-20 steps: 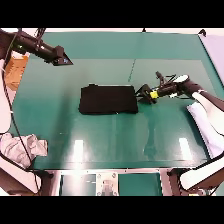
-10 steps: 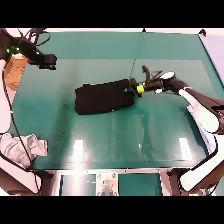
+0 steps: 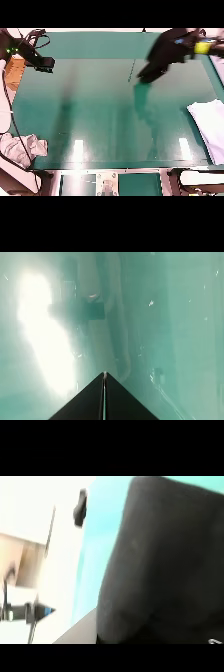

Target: Fold the shirts.

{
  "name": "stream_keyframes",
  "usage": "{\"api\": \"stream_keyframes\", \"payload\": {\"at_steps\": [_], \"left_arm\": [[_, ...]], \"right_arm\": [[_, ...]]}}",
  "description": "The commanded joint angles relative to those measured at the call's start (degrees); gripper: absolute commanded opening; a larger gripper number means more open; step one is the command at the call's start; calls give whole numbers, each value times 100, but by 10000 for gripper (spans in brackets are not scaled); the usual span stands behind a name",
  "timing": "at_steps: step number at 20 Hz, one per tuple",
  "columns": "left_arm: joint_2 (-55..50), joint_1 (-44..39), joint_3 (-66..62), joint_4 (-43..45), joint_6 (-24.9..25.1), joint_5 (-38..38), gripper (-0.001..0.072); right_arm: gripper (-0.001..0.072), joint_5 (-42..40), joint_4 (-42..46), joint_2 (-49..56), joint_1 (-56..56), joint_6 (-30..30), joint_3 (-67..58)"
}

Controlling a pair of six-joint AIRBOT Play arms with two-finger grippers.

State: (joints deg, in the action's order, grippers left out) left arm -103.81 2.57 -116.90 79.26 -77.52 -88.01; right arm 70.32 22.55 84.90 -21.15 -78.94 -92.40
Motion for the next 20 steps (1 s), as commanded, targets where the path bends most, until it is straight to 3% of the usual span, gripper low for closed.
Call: {"api": "stream_keyframes", "payload": {"at_steps": [1, 6, 10, 12, 17, 20], "left_arm": [[2, 2, 2, 24, -4, -118, 34], [2, 4, 2, 22, -9, -164, 33], [2, 2, 2, -90, -26, -162, 34], [2, 2, 2, -190, -24, -164, 33], [0, 2, 2, -236, -24, -313, 34], [0, 2, 2, -234, -22, -431, 34]], "right_arm": [[18, 273, 199, -540, -1602, -365, -76], [18, 1449, 426, -616, -3722, -704, -70], [19, 2645, 1615, -629, -4557, -903, -70], [18, 3051, 2544, -730, -4686, -1029, -55], [18, 3451, 5764, -1237, -4710, -2114, 435], [19, 3495, 6944, -1263, -4712, -2328, 1099]]}}
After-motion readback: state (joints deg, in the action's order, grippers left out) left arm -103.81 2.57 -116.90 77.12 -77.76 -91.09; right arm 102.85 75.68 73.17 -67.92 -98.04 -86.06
